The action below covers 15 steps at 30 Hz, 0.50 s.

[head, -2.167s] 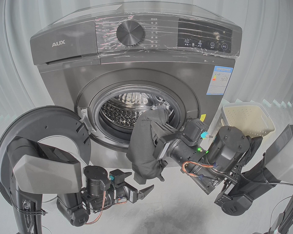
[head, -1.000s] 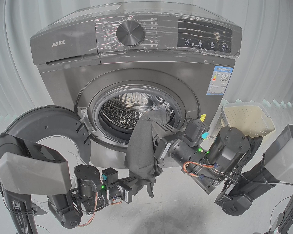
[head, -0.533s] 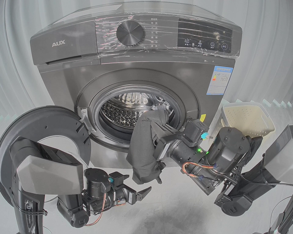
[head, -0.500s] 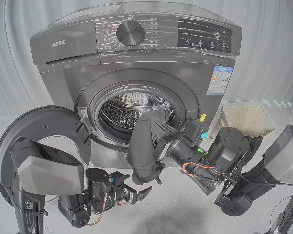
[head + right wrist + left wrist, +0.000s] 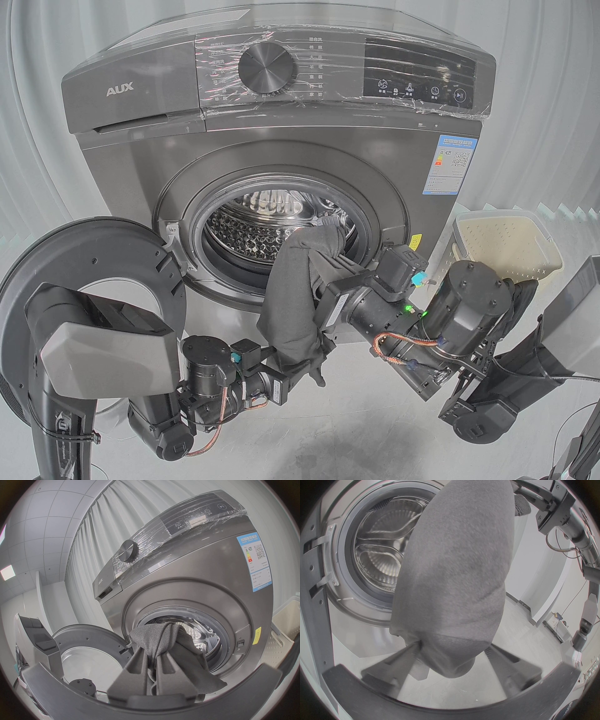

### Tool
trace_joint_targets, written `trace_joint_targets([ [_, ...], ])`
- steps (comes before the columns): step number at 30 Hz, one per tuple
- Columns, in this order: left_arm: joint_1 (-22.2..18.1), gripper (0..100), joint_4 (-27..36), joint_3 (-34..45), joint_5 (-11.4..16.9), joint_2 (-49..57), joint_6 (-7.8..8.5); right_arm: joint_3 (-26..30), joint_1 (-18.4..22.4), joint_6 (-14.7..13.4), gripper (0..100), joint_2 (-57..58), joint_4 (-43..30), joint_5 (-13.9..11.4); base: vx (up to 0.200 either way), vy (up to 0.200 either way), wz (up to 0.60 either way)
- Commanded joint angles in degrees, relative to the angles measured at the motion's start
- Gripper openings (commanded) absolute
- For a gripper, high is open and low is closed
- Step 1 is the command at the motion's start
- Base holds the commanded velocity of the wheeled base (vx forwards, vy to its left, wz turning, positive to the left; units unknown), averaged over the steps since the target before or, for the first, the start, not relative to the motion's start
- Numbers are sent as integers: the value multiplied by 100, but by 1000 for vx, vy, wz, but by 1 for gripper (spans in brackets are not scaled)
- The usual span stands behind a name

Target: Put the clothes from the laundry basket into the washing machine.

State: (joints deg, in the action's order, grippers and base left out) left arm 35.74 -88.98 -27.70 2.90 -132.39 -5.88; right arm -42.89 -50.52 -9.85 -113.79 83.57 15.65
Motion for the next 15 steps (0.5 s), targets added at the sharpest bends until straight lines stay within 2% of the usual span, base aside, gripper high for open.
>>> trace_joint_targets([
  [1,12,0,-14,19,-9,73,-1,8,7,1,0,-3,2,-1,0,0,0],
  [6,12,0,-5,203,-18,354,-1,17,42,1,0,-12,11,-1,0,0,0],
  [10,20,0,-5,660,9,855,-1,17,95,-17,0,-47,2,-1,0,0,0],
  [15,3,0,-5,1460,237,1673,16,114,227,-26,0,-188,11,-1,0,0,0],
])
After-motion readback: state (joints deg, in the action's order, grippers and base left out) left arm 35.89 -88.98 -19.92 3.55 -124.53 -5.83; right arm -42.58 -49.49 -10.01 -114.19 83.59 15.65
